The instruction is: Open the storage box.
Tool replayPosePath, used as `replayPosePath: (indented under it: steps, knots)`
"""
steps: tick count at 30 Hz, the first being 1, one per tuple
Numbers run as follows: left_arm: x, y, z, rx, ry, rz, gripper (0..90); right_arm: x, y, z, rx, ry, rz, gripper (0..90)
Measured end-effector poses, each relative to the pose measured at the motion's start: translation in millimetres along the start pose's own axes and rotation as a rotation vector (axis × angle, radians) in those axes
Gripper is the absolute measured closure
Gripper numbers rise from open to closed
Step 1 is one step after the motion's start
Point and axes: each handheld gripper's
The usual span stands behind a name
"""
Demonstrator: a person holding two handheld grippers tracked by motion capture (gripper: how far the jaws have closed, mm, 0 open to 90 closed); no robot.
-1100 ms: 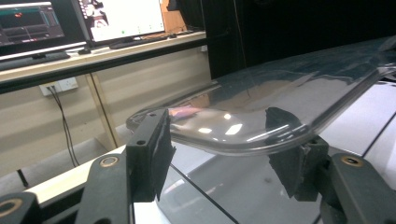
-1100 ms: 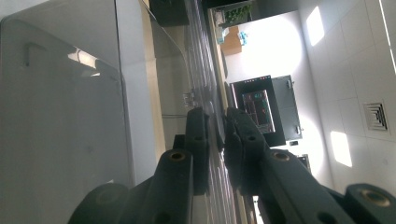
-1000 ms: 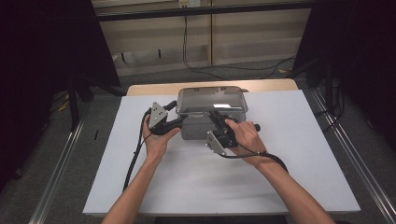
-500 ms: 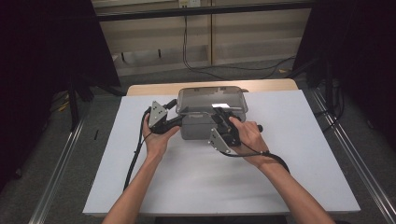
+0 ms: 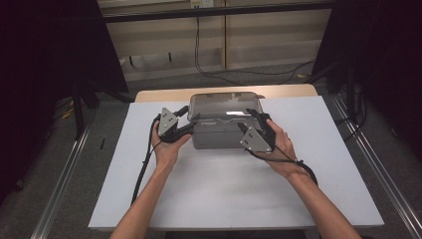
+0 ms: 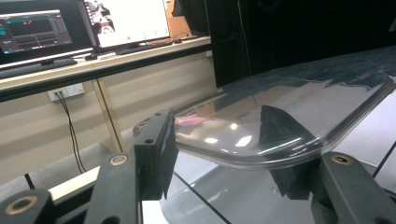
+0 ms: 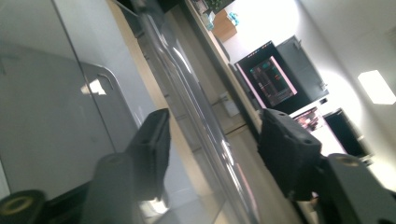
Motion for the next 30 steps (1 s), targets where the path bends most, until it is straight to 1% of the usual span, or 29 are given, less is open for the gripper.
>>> replayPosePath:
  steps: [2,3,7,8,9,10,11,12,13,15,16,17,18,19,21,22,23,24,25,26,30]
  knots:
    - [0.0,0.1,-0.2,-0.002,0.001,0.0,46.7,-4.6,-1.2,3.1,0.017,-0.048,-0.005,37.4]
    - [0.0,0.1,-0.2,-0.002,0.001,0.0,46.8,-6.8,-1.9,4.8,0.029,-0.082,-0.006,36.4]
    - [-0.2,0.4,-0.9,-0.002,0.008,-0.006,46.9,-14.3,-6.0,11.5,0.064,-0.178,-0.012,31.3]
    - [-0.2,0.4,-0.9,-0.002,0.008,-0.006,47.0,-14.3,-6.0,11.5,0.064,-0.178,-0.012,31.3]
    - [-0.1,0.5,-1.0,-0.001,0.007,-0.006,47.0,-15.8,-7.1,12.4,0.078,-0.194,-0.015,30.7]
    - [0.3,0.5,-1.0,-0.002,0.007,-0.006,47.1,-18.7,-8.2,14.5,0.09,-0.232,-0.017,30.1]
    - [0.3,0.5,-1.0,-0.002,0.007,-0.006,47.3,-18.7,-8.2,14.5,0.09,-0.232,-0.017,30.1]
    - [0.4,0.6,-1.1,-0.003,0.007,-0.007,47.4,-21.8,-8.9,17.8,0.107,-0.281,-0.012,29.4]
    - [0.5,0.7,-1.3,-0.003,0.007,-0.007,47.5,-23.3,-9.2,19.5,0.11,-0.307,-0.006,28.5]
    - [0.7,0.7,-1.0,-0.006,0.014,-0.006,47.7,-26.0,-9.5,22.1,0.127,-0.343,-0.003,26.4]
    - [0.7,0.7,-1.0,-0.006,0.014,-0.006,47.7,-26.0,-9.5,22.1,0.127,-0.343,-0.003,26.4]
    - [1.0,0.9,-1.2,-0.007,0.021,-0.011,47.6,-28.5,-10.1,23.4,0.144,-0.376,-0.009,23.4]
    - [1.0,0.9,-1.2,-0.007,0.021,-0.011,47.6,-28.5,-10.1,23.4,0.144,-0.376,-0.009,23.4]
    - [2.0,0.9,-0.4,-0.005,0.02,-0.013,47.7,-31.6,-11.3,25.1,0.152,-0.406,-0.011,21.1]
    - [2.4,0.6,-0.6,-0.006,0.02,-0.012,47.8,-35.1,-12.6,27.5,0.151,-0.447,-0.009,18.8]
    - [2.4,0.6,-0.6,-0.006,0.02,-0.012,47.8,-35.1,-12.6,27.5,0.151,-0.447,-0.009,18.8]
    - [2.3,0.6,-1.4,-0.006,0.023,-0.009,47.9,-38.8,-14.2,30.3,0.158,-0.489,-0.002,18.2]
    - [2.4,0.5,-1.5,-0.005,0.029,-0.007,47.9,-38.8,-14.2,30.3,0.158,-0.489,-0.002,18.2]
    - [3.2,0.7,-2.1,-0.005,0.019,-0.007,48.1,-42.1,-15.8,33.0,0.163,-0.507,-0.002,18.3]
    - [3.2,0.7,-2.1,-0.005,0.019,-0.007,48.2,-43.5,-16.6,34.1,0.166,-0.515,-0.001,19.1]
    - [5.6,0.6,-3.8,-0.003,0.017,-0.01,48.8,-46.7,-19.0,35.8,0.168,-0.534,0.001,22.2]
Point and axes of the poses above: each handheld gripper's, and its own axes: y roughly backward along the jaws, x roughly out of its top, z roughly to its right, and after that the axes turned 6 degrees about -z, right-handed
